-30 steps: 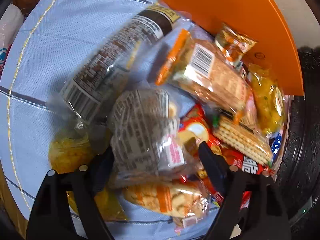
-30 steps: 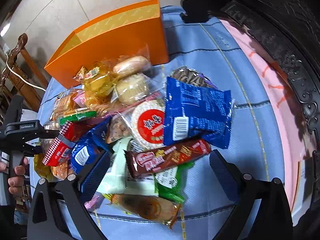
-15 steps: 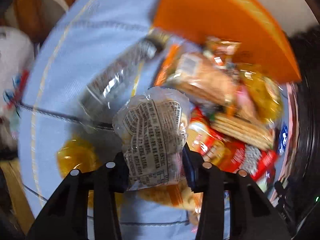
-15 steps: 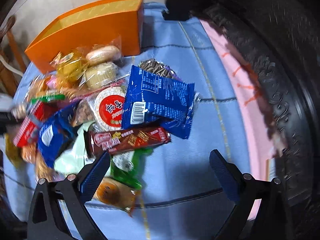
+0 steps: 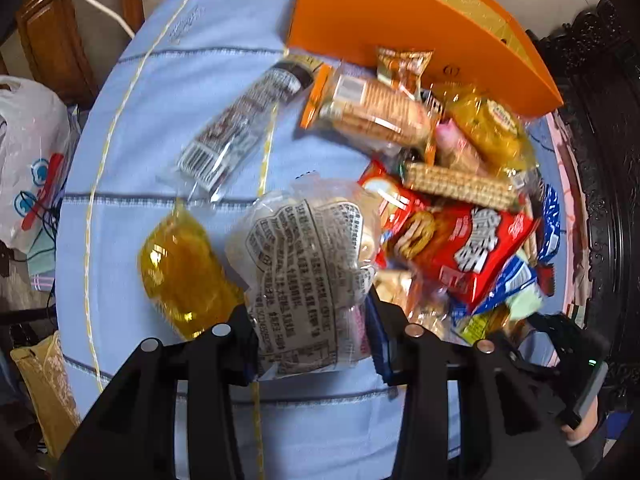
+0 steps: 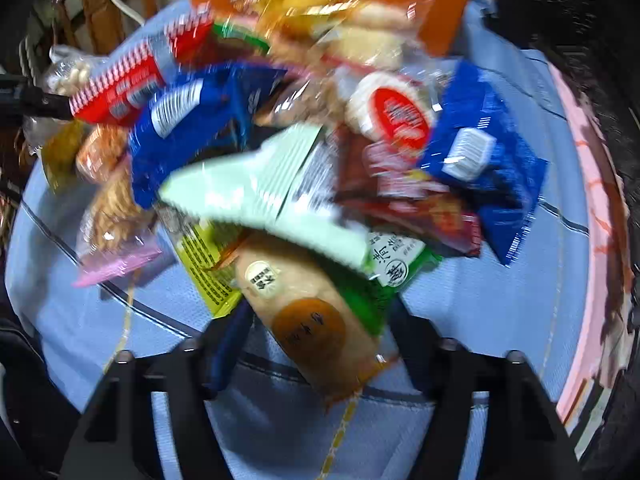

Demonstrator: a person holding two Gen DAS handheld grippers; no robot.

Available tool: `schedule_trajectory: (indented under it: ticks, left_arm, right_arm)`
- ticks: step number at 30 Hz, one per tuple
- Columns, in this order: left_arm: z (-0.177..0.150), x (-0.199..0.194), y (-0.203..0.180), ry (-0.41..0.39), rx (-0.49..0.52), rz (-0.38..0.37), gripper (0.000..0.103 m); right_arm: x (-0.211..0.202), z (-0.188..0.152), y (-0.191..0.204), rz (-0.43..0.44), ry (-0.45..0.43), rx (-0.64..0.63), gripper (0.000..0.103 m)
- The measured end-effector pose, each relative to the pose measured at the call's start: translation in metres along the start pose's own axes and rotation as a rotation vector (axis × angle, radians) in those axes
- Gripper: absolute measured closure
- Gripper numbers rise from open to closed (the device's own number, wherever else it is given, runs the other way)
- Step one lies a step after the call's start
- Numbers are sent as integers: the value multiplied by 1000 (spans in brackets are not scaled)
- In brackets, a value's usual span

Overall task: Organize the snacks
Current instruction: 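Carry both held snacks into the orange box and open both grippers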

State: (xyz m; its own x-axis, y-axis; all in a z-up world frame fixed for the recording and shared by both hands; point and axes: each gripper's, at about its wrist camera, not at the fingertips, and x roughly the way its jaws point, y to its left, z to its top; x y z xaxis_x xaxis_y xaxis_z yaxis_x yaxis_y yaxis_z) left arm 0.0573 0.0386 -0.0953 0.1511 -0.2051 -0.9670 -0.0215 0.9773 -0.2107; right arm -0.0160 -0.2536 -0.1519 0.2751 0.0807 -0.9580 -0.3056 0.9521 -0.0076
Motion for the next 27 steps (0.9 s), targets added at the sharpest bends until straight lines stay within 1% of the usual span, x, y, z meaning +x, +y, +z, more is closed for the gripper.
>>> schedule_trajectory:
  ticks: [1,2,3,5,8,9,12,14,16,18,20,21,23,24,26,27]
  left_arm:
    - [-2,0,0,3,-2,-4,62]
    - [-3,0,0,5,-1,-8,62]
    - [-6,-1,0,2,4,-9,62]
    - [-11,-4,0,-9,9,-9,62]
    - [-15,-9,-3,-28,26,-8,62]
    - [-16,-14,-4,-38,36,-7,62]
    - [-14,-27,-11,-78,73,-7,62]
    - [-8,-36,-17,-104,92,-7,62]
    - [3,-45,-23,-127,109,-9,62]
    - [22,-56,-34,-162,131,-24,62]
    - [43,-66,-44,-194,148,-32,62]
    - [60,-73,-52,-219,160,-38,62]
    - [93,-82,-65,-261,181,-20,62]
    - [115,-87,-73,-284,189,-15,62]
    - [151,-88,-86,-304,201,-1,61]
    - [173,-86,-93,-313,203,16,62]
  right_arm:
    - [-1,0,3,5,13,-15,64]
    - [-2,0,6,8,32,-28,68]
    - [-8,-2,8,30,33,-32,68]
    - [-25,-5,3,99,7,16,69]
    - [-64,-10,-5,232,-62,84,69]
    - [-74,-9,-7,250,-84,89,69]
    - [-108,2,-8,273,-183,101,69]
    - [-120,21,-13,263,-237,100,69]
    - [-129,47,-12,259,-297,99,69]
    - [-137,80,-22,248,-354,101,69]
    - [-144,102,-33,238,-394,101,69]
    - [-147,122,-41,230,-420,109,69]
    - [-150,160,-56,215,-454,129,69]
    - [-150,180,-66,201,-475,145,69]
    - [-142,221,-90,195,-495,187,69]
    - [-139,232,-95,183,-499,201,69]
